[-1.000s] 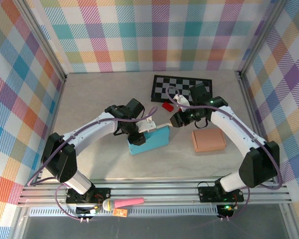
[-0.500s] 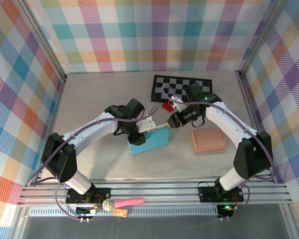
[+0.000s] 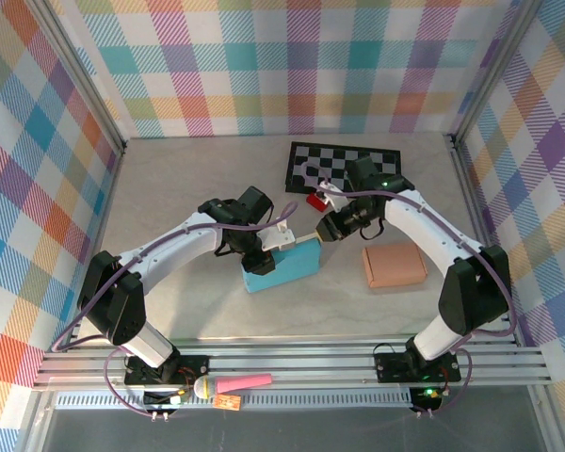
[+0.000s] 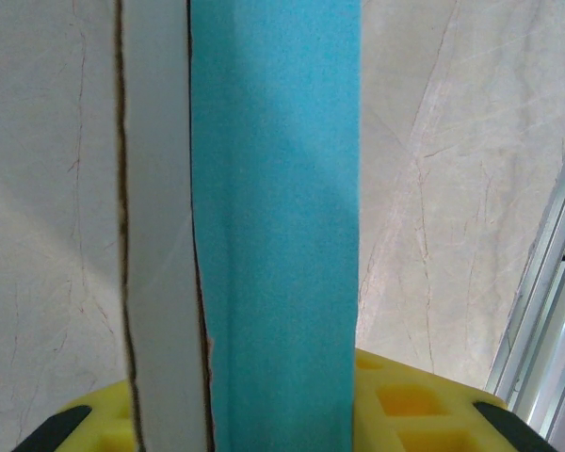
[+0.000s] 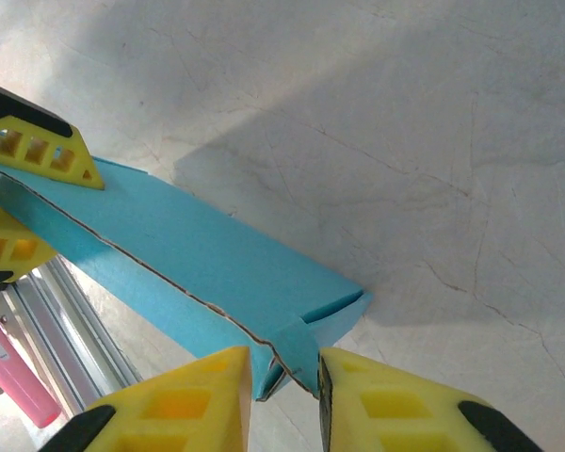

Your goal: Fold the paper box

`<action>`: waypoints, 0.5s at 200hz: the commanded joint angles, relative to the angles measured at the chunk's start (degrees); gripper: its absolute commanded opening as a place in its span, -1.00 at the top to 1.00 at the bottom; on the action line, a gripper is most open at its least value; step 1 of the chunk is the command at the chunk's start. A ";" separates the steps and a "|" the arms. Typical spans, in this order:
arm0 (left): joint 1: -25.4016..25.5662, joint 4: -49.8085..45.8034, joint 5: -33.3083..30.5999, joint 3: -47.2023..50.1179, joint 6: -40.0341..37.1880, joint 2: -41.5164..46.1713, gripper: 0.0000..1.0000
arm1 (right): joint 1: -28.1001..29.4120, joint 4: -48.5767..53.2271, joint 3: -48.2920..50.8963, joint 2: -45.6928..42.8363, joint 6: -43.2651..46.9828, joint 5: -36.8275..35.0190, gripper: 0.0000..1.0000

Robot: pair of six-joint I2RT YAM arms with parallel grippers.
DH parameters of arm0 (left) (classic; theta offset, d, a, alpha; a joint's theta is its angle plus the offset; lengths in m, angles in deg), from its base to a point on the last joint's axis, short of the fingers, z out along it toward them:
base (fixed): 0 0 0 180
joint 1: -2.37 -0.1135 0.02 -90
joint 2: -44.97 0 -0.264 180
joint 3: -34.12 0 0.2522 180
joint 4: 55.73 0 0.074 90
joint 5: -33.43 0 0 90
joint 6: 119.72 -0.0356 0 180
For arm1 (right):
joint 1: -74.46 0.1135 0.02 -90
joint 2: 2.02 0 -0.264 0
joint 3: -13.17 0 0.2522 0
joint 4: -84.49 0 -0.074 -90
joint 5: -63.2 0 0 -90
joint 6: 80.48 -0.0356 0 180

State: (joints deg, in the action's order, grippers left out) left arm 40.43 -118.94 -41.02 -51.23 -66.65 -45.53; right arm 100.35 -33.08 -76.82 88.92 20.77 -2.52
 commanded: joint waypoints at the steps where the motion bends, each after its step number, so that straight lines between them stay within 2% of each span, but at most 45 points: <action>1: -0.36 -0.73 1.15 -1.22 -0.25 -0.46 0.39 | 1.00 1.86 -1.56 -0.26 0.66 -1.60 0.47; 100: -0.36 -0.82 1.32 -1.31 0.00 -0.38 0.39 | 2.56 1.96 -1.31 -1.11 -0.17 -6.39 0.61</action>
State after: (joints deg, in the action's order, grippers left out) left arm 40.43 -118.94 -40.99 -51.23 -66.63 -45.62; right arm 102.18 -32.51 -76.84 88.92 20.72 -7.55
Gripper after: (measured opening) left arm 0.306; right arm 0.207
